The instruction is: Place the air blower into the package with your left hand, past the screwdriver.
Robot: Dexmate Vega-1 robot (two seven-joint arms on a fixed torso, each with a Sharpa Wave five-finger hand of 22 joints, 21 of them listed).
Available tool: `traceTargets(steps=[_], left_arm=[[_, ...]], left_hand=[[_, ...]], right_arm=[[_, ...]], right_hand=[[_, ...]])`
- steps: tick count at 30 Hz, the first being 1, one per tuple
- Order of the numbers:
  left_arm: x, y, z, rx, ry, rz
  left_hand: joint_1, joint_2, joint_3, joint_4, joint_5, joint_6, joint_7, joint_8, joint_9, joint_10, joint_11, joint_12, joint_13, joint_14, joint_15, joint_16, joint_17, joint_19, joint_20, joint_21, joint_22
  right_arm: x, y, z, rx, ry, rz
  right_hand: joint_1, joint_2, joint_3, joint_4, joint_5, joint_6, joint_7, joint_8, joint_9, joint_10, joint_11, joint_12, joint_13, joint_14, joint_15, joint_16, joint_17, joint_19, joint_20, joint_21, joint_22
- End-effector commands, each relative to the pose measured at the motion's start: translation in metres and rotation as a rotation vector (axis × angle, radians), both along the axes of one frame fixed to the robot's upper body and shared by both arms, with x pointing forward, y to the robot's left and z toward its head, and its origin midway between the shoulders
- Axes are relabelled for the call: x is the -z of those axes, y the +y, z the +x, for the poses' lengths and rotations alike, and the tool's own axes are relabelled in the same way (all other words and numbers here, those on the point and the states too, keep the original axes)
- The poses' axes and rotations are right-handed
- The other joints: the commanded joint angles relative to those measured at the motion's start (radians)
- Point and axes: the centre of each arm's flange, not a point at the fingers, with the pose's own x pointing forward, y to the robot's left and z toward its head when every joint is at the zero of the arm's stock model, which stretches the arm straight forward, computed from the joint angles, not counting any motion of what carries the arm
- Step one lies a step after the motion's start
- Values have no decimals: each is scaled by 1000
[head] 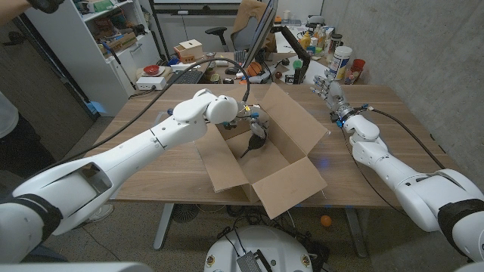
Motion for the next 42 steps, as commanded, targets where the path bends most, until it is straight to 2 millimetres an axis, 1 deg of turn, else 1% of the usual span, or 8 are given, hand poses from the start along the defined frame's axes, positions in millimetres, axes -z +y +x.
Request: traceTargets(steps=[1, 10, 14, 17, 21, 30, 36, 42], left_arm=[[6, 1, 6, -22, 65, 16], [8, 5, 5, -47, 77, 31], [7, 9, 5, -54, 80, 35], [7, 10, 4, -56, 75, 35], [5, 12, 4, -59, 72, 34], [2, 16, 6, -65, 98, 4], [1, 17, 7, -56, 128, -25], [-3, 17, 8, -46, 161, -52]], left_hand=[[24, 30, 72, 68, 0, 9, -15, -9, 2, 26, -29, -2, 4, -18, -89, -5, 0, -10, -34, 4, -1], [15, 9, 65, 58, -4, -2, -7, -27, -2, -11, -14, 3, 3, -184, -58, -22, -6, -117, 57, -31, -8], [1, -28, 36, 39, -10, -80, -27, -53, -5, -109, -19, -16, 5, -276, -18, -20, -5, -141, 86, -44, -12], [-16, -48, 6, 35, -12, -124, -43, -55, -8, -152, -13, -10, 10, -331, -13, -15, 0, -208, 172, -76, -14], [-41, -78, -30, 35, -12, -166, -57, -56, -10, -204, -8, -10, 17, -374, 8, -12, 2, -228, 227, -92, -15], [-112, -154, -113, 48, 5, -259, -58, -55, -18, -371, 17, -9, 40, -415, 49, 0, 9, -201, 246, -109, -16], [-191, -244, -201, 73, 48, -390, -98, -65, -37, -451, 13, -9, 30, -476, 75, -4, 9, -204, 243, -147, -19], [-262, -248, -252, 120, 90, -468, -133, -63, -50, -530, 23, -12, 18, -546, 97, -7, 7, -239, 256, -194, -20]], right_arm=[[1, -1, 2, 0, 3, -1], [1, 3, 3, -5, 6, -7], [2, 4, 4, -4, 10, -6], [2, 5, 5, -4, 11, -6], [2, 5, 6, -4, 10, -5], [1, 7, 10, -7, 18, -4], [1, 8, 13, -8, 24, -4], [1, 6, 14, -7, 26, -2]], right_hand=[[6, 2, -6, 0, 6, 7, -2, 2, 1, 2, -1, 1, 2, -4, 2, 1, 0, 1, -5, 1, 4], [7, 2, -6, -1, 6, 8, 0, 2, 2, 4, -1, 2, 2, -4, 1, 1, 0, 1, -4, 1, 4], [7, 3, -6, -1, 6, 9, 0, 2, 2, 5, -1, 2, 2, -2, 1, 2, 0, 2, -5, 2, 4], [7, 3, -7, -1, 7, 10, 0, 2, 2, 5, -1, 2, 2, -2, 1, 2, 0, 3, -5, 2, 4], [7, 3, -7, -1, 7, 11, 0, 2, 2, 5, -1, 2, 2, -2, 1, 2, 0, 4, -4, 2, 4], [7, 2, -8, -1, 7, 13, -1, 3, 2, 7, 0, 3, 2, -1, 2, 2, 0, 4, -4, 2, 4], [7, 2, -9, -1, 7, 14, 0, 3, 2, 7, 1, 3, 2, -1, 1, 2, 0, 4, -4, 2, 4], [6, 2, -10, 0, 7, 14, 1, 2, 2, 8, 0, 3, 2, -1, 1, 2, 0, 5, -3, 2, 4]])
